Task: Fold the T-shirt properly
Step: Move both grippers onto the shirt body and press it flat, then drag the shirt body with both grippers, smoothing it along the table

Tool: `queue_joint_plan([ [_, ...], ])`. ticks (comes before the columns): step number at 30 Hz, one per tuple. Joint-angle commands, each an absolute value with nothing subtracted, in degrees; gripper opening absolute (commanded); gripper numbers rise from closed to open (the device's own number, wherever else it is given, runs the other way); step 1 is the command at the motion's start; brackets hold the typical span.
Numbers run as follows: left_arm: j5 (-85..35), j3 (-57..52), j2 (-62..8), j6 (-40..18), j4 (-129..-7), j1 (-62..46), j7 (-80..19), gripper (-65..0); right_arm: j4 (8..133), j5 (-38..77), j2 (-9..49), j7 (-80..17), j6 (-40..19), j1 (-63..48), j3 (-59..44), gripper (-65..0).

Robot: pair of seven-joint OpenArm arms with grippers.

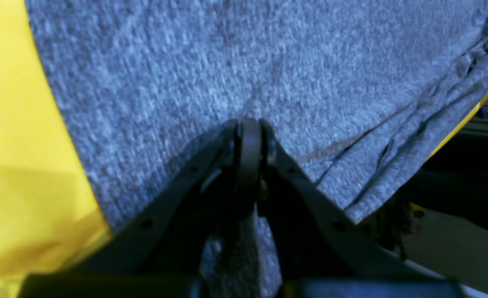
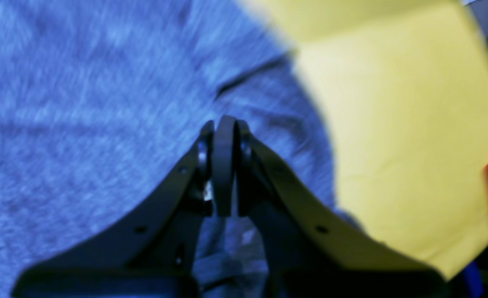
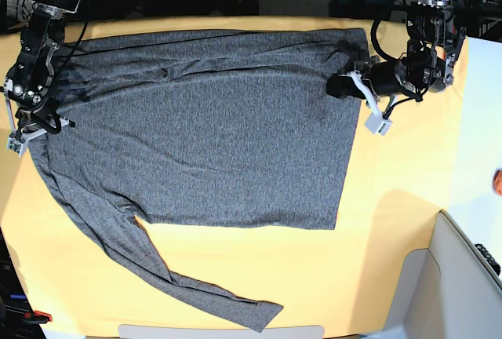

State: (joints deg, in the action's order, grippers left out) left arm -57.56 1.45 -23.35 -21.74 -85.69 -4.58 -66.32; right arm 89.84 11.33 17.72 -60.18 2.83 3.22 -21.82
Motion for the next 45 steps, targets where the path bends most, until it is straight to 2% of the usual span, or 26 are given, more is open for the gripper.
queue_joint_plan([
  [1,-54.11,1.27,-23.78,-21.49,-86.2,-4.35,-67.03,-64.3,91.03,10.51,18.59,-58.68,3.03,4.18,-22.37,-65.0],
  [5,-50.24,2.95,-23.69,-21.49,-86.29,-4.35,-66.86,-64.3,88.57,10.51,17.27,-58.51,3.03,5.41,-21.85,-65.0],
  [10,-50.24,4.79,-23.69,-21.49,-86.29,-5.41,-64.48,-64.3,80.04,10.42,17.45,-52.35,3.03,8.75,-18.77,-65.0],
  [16,-50.24,4.88,-23.69,-21.49,-86.29,-5.49,-64.4,-64.3,71.52,10.33,18.51,-49.45,3.03,13.23,-15.34,-65.0],
  [29,-50.24,4.88,-23.69,-21.49,-86.29,-5.49,-64.4,-64.3,66.42,10.15,30.02,-48.4,3.03,15.25,-14.29,-65.0],
  [33,-50.24,4.88,-23.69,-21.49,-86.29,-5.49,-64.4,-64.3,64.22,5.76,32.04,-47.25,3.03,16.31,-14.29,-65.0],
  [39,-50.24,4.88,-23.69,-21.49,-86.29,-5.49,-64.4,-64.3,62.81,-3.38,31.43,-42.59,3.03,16.48,-14.37,-65.0],
  [45,-50.24,4.88,-23.69,-21.49,-86.29,-5.49,-64.4,-64.3,68.53,-3.56,27.56,-43.65,3.03,14.29,-14.64,-65.0],
])
